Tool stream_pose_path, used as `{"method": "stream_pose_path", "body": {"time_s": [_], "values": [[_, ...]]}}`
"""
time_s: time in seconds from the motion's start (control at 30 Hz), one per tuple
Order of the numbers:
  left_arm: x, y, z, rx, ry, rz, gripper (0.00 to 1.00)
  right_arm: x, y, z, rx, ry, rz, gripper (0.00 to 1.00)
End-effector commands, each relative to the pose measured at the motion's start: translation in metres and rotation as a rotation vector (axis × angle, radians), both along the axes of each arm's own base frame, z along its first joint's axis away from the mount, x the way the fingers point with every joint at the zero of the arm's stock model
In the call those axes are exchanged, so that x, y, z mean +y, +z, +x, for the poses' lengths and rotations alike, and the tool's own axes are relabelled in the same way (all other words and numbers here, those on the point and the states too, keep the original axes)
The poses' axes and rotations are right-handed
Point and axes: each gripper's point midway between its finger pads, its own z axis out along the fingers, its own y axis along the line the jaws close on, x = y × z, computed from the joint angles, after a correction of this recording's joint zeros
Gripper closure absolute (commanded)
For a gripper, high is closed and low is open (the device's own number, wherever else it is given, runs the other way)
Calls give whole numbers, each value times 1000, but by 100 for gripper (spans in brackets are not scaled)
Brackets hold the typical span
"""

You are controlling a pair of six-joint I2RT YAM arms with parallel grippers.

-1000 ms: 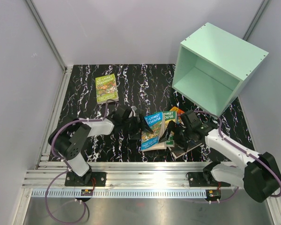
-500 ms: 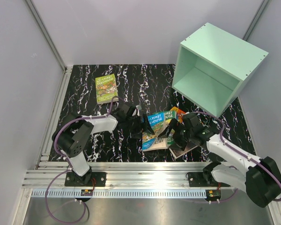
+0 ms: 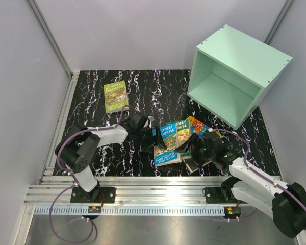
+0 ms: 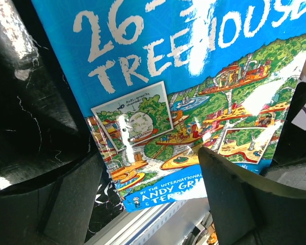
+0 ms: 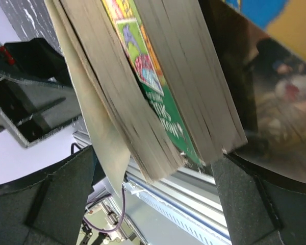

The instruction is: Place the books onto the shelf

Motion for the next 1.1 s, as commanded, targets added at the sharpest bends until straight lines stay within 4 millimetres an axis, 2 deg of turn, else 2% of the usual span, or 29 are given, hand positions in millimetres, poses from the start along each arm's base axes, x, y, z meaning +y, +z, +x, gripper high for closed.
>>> {"method": "stream_pose_path", "body": {"time_s": [0.0,0.27,0.37,0.53,0.57,0.67,0.73,0.87,0.93,0.97,1.0,1.07], "values": [[17,-15,-16,28,-12,91,20,16,15,21,-61,11,45,0],[16,-13,-20,26,-11,95,21,39,14,40,-65,78,73,2],[16,-12,-22,21,-11,98,21,41,13,38,-58,93,84,8],[19,-16,-28,29,-2,100,21,40,15,26,-46,108,117,37],[18,-16,-28,25,-1,93,21,39,15,24,-46,108,119,50],[16,-17,-31,29,2,89,22,35,15,15,-39,113,125,67],[15,-17,-32,29,2,86,22,33,14,9,-19,114,128,71],[11,-14,-34,19,4,73,22,28,17,-5,11,118,142,71],[10,-13,-34,16,8,62,22,24,19,-13,24,111,147,64],[9,-14,-36,18,7,62,23,23,25,-16,6,112,161,62],[9,-14,-37,20,9,58,23,20,20,-21,31,105,159,60],[7,-15,-37,19,11,54,23,18,25,-25,19,99,176,56]]}}
